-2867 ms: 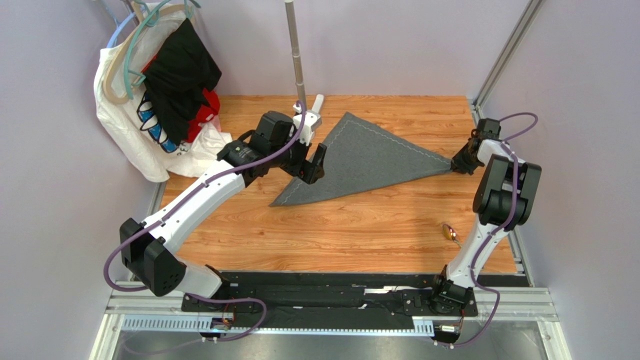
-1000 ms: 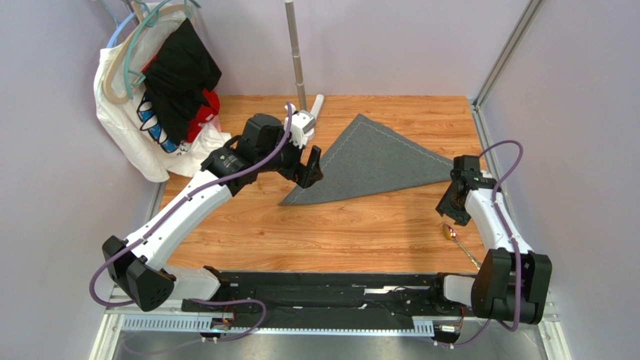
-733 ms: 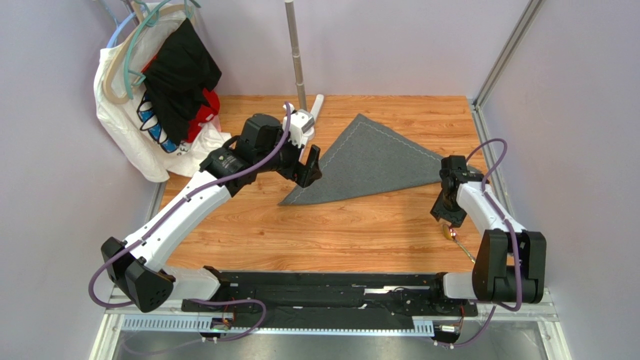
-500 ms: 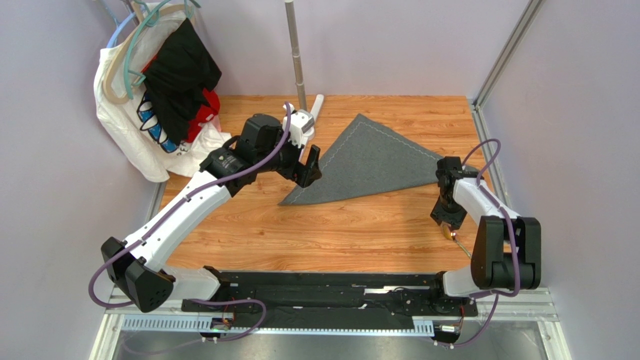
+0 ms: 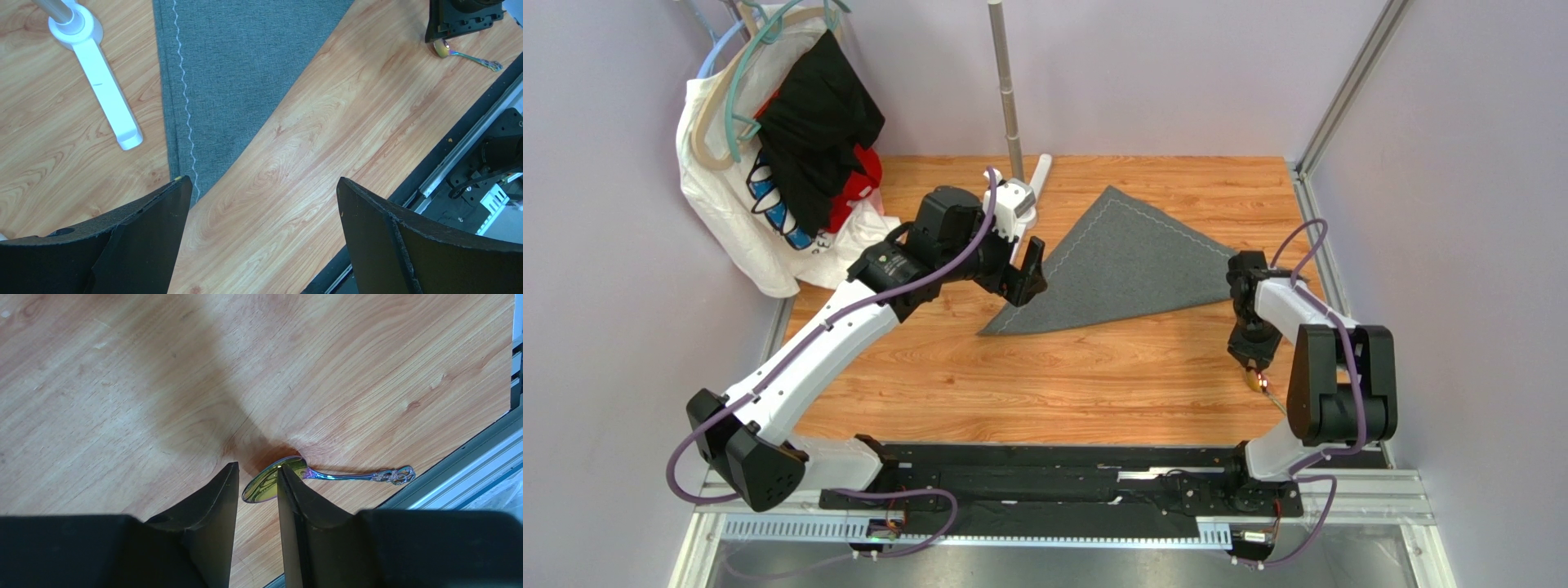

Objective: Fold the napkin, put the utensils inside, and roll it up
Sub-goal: Grab a utensil with the right arm

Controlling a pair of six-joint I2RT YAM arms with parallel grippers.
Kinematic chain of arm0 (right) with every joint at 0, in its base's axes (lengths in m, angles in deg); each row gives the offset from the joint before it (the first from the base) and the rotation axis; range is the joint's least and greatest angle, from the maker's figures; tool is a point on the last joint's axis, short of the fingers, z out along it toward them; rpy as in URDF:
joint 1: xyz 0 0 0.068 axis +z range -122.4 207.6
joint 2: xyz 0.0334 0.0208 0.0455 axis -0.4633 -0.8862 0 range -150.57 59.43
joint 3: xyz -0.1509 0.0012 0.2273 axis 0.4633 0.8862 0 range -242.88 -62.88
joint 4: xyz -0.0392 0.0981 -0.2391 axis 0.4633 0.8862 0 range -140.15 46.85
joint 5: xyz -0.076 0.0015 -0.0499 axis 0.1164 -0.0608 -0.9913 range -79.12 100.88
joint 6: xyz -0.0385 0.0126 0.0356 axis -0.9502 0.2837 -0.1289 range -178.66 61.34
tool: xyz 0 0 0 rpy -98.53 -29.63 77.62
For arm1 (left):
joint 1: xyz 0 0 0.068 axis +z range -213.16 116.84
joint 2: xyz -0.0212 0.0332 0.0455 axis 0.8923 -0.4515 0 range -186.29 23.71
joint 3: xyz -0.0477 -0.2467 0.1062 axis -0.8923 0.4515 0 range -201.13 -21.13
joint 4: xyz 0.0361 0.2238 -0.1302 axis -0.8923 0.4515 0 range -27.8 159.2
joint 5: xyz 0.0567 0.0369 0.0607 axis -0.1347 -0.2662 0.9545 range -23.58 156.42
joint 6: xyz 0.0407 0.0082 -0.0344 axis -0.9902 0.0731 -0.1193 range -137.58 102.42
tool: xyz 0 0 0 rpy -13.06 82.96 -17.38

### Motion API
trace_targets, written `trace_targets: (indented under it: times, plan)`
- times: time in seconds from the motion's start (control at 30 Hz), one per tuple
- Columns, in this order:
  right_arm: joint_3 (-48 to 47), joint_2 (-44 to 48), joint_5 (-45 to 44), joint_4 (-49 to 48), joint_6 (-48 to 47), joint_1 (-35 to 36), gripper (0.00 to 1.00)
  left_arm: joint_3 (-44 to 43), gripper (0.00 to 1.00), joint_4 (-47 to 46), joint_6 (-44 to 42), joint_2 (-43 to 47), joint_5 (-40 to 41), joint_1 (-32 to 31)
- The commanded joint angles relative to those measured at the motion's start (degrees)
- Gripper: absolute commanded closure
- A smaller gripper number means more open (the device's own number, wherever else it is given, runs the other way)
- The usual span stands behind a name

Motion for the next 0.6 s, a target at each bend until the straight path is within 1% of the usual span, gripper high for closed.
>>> trace_targets:
  times: [0.0,0.17,0.27,0.3,0.37,0.47,0.57]
  plan:
    - [-2.5,-2.1,-3.9,-0.4,1.0,0.4,0.69,-1.0,0.03,0.1,-0.8,2.0,1.1,-0.2]
    - [-3.7,-3.7,-3.9,-0.4,1.2,0.9,0.75,-0.9,0.03,0.1,-0.9,2.1,1.2,-0.2]
    - [-5.2,-4.7,-3.6,-0.2,1.4,1.0,0.83,-0.8,0.03,0.1,-1.0,2.1,1.4,-0.2]
    - [-6.3,-5.0,-3.6,0.0,1.4,2.9,0.87,-0.8,0.03,0.1,-1.0,2.1,1.4,-0.2]
    - [-7.5,-6.1,-3.6,0.8,1.8,4.3,0.91,-0.8,0.04,0.1,-1.1,2.1,1.6,-0.2]
    - [-10.1,-7.5,-4.2,2.5,2.6,7.2,1.0,-0.9,0.04,0.2,-1.2,2.1,1.9,-0.1]
    - [-11.9,-8.7,-4.3,3.7,3.4,9.5,1.0,-0.9,0.04,0.2,-1.3,2.0,2.2,-0.1]
